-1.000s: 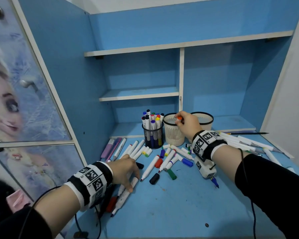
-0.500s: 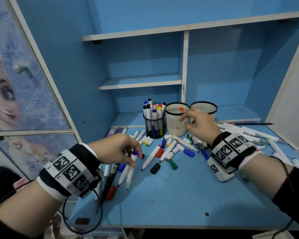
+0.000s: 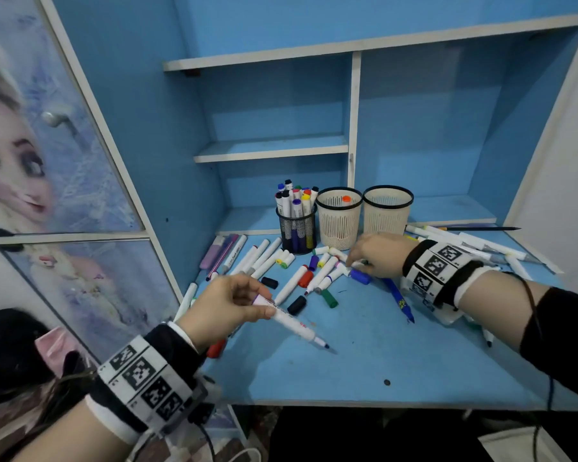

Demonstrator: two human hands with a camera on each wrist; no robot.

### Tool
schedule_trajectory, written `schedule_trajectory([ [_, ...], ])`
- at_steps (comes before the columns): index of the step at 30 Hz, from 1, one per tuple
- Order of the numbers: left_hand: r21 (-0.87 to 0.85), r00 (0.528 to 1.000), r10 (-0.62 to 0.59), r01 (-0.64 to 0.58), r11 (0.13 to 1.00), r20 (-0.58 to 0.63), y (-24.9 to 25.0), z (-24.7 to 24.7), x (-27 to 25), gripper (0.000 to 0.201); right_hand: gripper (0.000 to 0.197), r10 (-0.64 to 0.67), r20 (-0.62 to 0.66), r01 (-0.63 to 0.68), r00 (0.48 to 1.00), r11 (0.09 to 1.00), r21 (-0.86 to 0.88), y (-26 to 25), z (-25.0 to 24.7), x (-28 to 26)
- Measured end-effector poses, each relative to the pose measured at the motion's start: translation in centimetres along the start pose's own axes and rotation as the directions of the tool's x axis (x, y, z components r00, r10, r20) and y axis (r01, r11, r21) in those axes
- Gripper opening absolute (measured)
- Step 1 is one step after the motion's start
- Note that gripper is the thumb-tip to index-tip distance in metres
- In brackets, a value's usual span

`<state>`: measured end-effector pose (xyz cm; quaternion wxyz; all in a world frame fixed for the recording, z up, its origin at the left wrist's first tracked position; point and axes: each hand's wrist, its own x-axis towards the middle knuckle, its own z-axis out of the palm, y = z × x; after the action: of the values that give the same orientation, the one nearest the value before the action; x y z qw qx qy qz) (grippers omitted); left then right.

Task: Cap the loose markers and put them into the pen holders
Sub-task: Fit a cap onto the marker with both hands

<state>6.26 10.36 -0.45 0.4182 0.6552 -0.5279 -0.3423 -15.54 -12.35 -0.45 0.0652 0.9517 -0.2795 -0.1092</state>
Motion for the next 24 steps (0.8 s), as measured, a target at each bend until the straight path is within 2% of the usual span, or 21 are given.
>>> schedule_trajectory([
  [2,-0.205,0.994,-0.083,0.068,0.976,-0.067,-1.0,1.7,-0.7,0.016,0.039,-0.04,0.025,0.039,0.999,0.998,0.045,-1.2,-0.3,0.3],
  [4,-0.356,0.983,-0.164,0.126,0.926,-0.08,-1.7,3.5,-1.2,0.014,0.041,-0.067,0.054,0.066,0.996,0.998,0.021,-2.3,-0.5,0.8],
  [7,-0.509,0.967,-0.244,0.175,0.843,-0.073,-2.9,6.3,-1.3,0.013,0.039,-0.016,0.077,0.02,0.997,0.999,-0.048,-3.1,-0.9,1.5],
  [11,-0.663,0.951,-0.296,0.165,0.73,-0.089,-3.7,9.2,-0.6,0.011,0.035,0.006,0.028,-0.006,1.0,1.0,-0.008,-3.7,-1.8,2.4],
  [14,-0.708,0.947,-0.3,0.135,0.693,-0.112,-3.6,10.0,-0.4,0.011,0.043,-0.078,0.065,0.074,0.995,0.995,0.069,-4.7,-1.9,2.8],
  [16,-0.717,0.944,-0.302,0.117,0.687,-0.135,-3.5,10.1,-0.4,0.011,0.054,-0.094,0.107,0.089,0.99,0.995,0.054,-5.3,-1.7,3.1],
  [20,-0.721,0.947,-0.28,0.085,0.687,-0.156,-3.7,10.0,-0.7,0.01,0.071,-0.049,0.089,0.048,0.995,0.999,0.007,-5.4,-1.5,4.0],
  [24,-0.724,0.956,-0.248,0.06,0.687,-0.155,-3.8,10.0,-1.1,0.012,0.074,-0.015,0.096,0.011,0.995,0.999,0.035,-5.4,-1.3,4.9],
])
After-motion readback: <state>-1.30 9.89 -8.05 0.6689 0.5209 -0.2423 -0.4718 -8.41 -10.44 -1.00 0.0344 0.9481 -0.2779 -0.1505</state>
